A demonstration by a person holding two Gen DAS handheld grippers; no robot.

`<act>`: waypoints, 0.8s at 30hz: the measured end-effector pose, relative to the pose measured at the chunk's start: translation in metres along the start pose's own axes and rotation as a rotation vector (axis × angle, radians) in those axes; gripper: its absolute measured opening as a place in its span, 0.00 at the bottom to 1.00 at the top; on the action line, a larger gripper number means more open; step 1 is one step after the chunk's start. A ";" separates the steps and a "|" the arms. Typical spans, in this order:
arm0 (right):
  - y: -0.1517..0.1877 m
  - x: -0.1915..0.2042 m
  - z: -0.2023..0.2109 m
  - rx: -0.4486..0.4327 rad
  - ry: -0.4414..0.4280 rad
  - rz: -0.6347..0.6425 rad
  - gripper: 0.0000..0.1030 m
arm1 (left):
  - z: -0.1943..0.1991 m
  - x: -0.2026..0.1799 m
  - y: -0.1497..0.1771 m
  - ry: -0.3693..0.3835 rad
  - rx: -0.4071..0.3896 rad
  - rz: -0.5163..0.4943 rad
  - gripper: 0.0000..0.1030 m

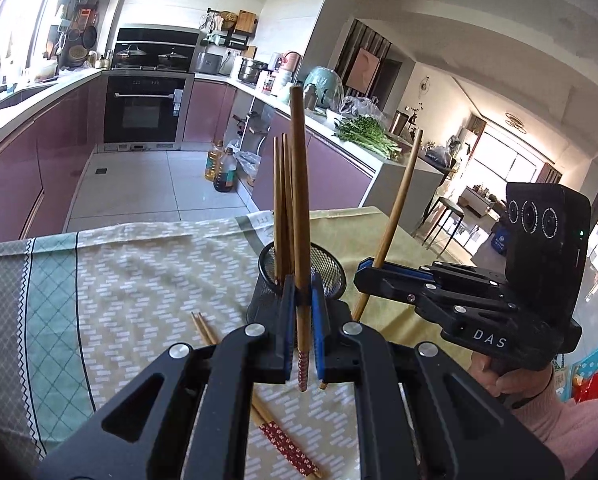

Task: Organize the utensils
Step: 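Raise both chopsticks upright and lower them tip-first into the mesh holder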

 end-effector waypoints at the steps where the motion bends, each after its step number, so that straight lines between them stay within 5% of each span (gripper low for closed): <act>1: -0.002 0.000 0.001 -0.003 0.000 0.001 0.06 | 0.000 0.000 -0.002 0.001 -0.002 -0.001 0.08; 24: -0.045 0.003 0.019 -0.112 0.026 0.046 0.06 | -0.001 -0.015 -0.059 -0.017 -0.089 -0.088 0.08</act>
Point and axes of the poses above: each gripper's, at about its wrist camera, not at the fingertips, and z roughly against the way its jaws point, x to its left, y to its underside, the point moved 3 cm from there along -z, roughly the way its jaws point, and after that the axes turned 9 degrees about -z, right-handed, at the moved point
